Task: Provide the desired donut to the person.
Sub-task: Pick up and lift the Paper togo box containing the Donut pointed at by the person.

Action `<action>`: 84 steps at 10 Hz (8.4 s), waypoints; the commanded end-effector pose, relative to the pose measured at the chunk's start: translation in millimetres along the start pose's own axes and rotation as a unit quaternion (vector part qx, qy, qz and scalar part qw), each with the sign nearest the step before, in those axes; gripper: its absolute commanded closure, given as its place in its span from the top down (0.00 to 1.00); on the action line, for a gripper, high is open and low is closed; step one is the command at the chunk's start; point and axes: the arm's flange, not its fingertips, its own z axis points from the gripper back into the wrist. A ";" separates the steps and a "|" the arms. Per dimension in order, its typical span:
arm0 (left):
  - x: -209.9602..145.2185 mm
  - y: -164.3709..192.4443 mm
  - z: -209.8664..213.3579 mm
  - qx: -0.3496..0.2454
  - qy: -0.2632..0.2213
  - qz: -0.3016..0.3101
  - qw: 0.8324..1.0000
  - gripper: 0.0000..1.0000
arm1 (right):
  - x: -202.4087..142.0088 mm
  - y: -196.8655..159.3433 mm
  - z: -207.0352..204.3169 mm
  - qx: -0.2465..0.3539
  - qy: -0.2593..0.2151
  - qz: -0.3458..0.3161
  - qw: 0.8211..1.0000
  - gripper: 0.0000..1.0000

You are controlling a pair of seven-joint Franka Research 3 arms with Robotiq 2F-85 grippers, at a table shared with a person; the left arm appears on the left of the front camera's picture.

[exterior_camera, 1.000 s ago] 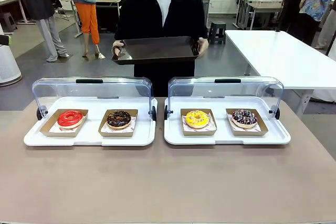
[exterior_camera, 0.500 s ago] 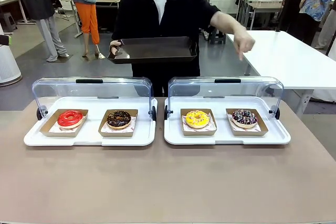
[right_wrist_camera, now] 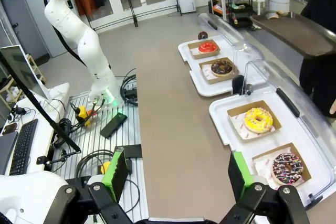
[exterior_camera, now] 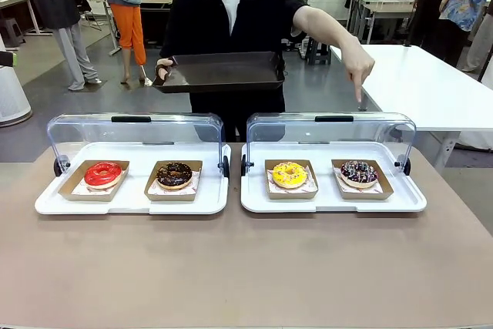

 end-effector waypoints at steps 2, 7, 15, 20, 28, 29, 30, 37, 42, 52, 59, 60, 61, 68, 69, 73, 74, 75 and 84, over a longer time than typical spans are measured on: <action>0.6 -0.1 0.4 -0.001 -0.005 -0.002 1.000 1.00 | 1.2 -1.5 0.0 0.003 -0.009 0.005 1.000 1.00; 0.6 -0.1 0.4 -0.001 -0.005 -0.002 1.000 1.00 | 1.2 -1.5 0.0 0.003 -0.009 0.005 1.000 1.00; 0.6 -0.1 0.4 -0.001 -0.005 -0.002 1.000 1.00 | 7.8 -9.0 -8.8 -0.031 0.102 -0.019 0.994 1.00; 0.6 -0.1 0.4 -0.001 -0.005 -0.002 1.000 1.00 | 21.2 -23.9 -84.9 -0.035 0.348 0.007 0.937 1.00; 0.6 -0.1 0.4 -0.001 -0.005 -0.002 1.000 1.00 | 12.4 -104.7 -168.4 -0.117 0.421 0.011 0.899 1.00; 0.6 -0.1 0.4 -0.001 -0.005 -0.002 1.000 1.00 | 12.2 -103.3 -166.1 -0.077 0.397 0.007 0.914 1.00; 0.6 -0.1 0.4 -0.001 -0.005 -0.002 1.000 1.00 | 9.8 -103.3 -165.8 -0.106 0.410 0.019 0.906 1.00; 0.6 -0.1 0.4 -0.001 -0.005 -0.002 1.000 1.00 | 6.0 -108.9 -177.0 -0.113 0.424 0.033 0.898 1.00; 0.6 -0.1 0.4 -0.001 -0.005 -0.002 1.000 1.00 | -20.3 -149.8 -214.8 -0.121 0.474 0.117 0.864 1.00; 0.6 -0.1 0.4 -0.001 -0.005 -0.002 1.000 1.00 | -55.4 -163.6 -246.9 -0.064 0.497 0.126 0.856 1.00; 0.6 -0.1 0.4 -0.001 -0.005 -0.002 1.000 1.00 | -67.8 -161.7 -257.5 -0.058 0.518 0.118 0.845 1.00; 0.6 -0.1 0.4 -0.001 -0.005 -0.002 1.000 1.00 | -70.4 -162.7 -260.3 -0.059 0.517 0.119 0.846 1.00; 0.6 -0.1 0.4 -0.001 -0.005 -0.002 1.000 1.00 | -75.5 -166.1 -264.9 -0.057 0.522 0.114 0.843 1.00; 0.6 -0.1 0.4 -0.001 -0.005 -0.002 1.000 1.00 | -95.3 -179.1 -281.5 -0.037 0.536 0.100 0.837 1.00; 0.6 -0.1 0.4 -0.001 -0.005 -0.002 1.000 1.00 | -95.7 -179.5 -280.7 -0.036 0.536 0.099 0.837 1.00; 0.6 -0.1 0.4 -0.001 -0.005 -0.002 1.000 1.00 | -97.3 -182.8 -278.6 -0.033 0.538 0.091 0.837 1.00; 0.6 -0.1 0.4 -0.001 -0.005 -0.002 1.000 1.00 | -97.9 -184.1 -278.0 -0.034 0.537 0.089 0.838 1.00; 0.6 -0.1 0.4 -0.001 -0.005 -0.002 1.000 1.00 | -98.7 -185.6 -277.5 -0.034 0.537 0.087 0.838 1.00; 0.6 -0.1 0.4 -0.001 -0.005 -0.002 1.000 1.00 | -104.1 -201.2 -276.6 -0.032 0.537 0.072 0.840 1.00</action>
